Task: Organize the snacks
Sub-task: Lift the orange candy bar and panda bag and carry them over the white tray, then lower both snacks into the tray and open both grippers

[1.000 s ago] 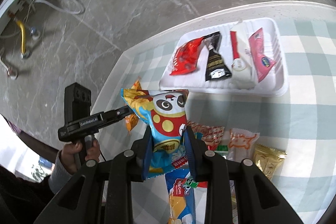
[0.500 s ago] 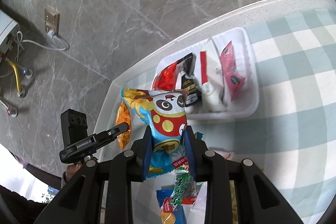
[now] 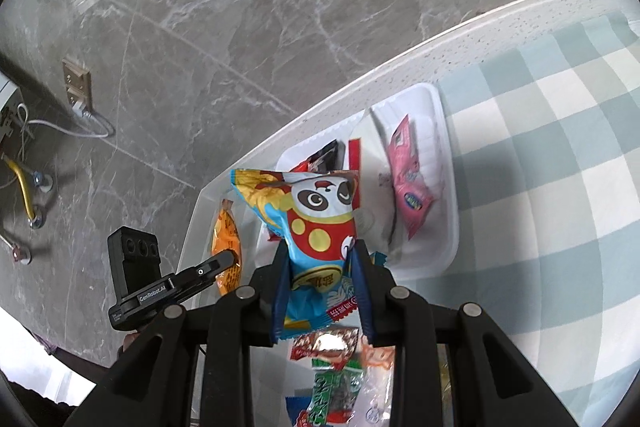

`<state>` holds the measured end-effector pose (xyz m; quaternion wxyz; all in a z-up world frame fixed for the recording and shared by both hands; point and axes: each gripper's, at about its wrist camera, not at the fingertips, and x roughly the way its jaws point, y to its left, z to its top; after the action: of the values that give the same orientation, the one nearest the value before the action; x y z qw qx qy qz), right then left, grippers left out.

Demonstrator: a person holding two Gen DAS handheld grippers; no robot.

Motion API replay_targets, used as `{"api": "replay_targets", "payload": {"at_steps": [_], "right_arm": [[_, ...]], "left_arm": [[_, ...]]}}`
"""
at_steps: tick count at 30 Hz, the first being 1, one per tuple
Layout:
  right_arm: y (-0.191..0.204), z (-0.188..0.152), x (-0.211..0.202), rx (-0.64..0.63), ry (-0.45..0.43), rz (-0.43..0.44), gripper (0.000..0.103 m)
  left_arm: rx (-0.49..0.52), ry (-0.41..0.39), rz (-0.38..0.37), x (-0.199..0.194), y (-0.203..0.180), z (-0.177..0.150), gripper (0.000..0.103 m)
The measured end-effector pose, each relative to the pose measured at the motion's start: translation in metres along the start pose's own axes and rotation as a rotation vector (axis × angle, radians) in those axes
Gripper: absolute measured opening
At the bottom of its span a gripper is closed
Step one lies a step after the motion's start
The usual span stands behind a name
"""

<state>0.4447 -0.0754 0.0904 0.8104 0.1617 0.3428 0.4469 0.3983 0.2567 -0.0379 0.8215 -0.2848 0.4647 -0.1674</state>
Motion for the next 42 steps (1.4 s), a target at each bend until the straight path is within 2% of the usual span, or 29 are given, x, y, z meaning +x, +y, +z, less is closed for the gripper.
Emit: {"api": "replay_targets", "payload": {"at_steps": [16, 27, 36, 42], "right_arm": [[-0.018, 0.035, 0.02, 0.011, -0.013, -0.039, 0.031], [-0.02, 0.054, 0.049, -0.032, 0.006, -0.072, 0.031], [-0.024, 0.057, 0.074, -0.056, 0.037, -0.108, 0.032], [-0.011, 0.057, 0.081, -0.148, 0.049, -0.161, 0.035]], "left_arm": [[0.01, 0.011, 0.023, 0.043, -0.014, 0.042, 0.019], [-0.003, 0.015, 0.058, 0.075, -0.017, 0.061, 0.019], [-0.01, 0.019, 0.146, 0.103, 0.0, 0.069, 0.019], [0.036, 0.036, 0.207, 0.119, 0.0, 0.069, 0.02]]}}
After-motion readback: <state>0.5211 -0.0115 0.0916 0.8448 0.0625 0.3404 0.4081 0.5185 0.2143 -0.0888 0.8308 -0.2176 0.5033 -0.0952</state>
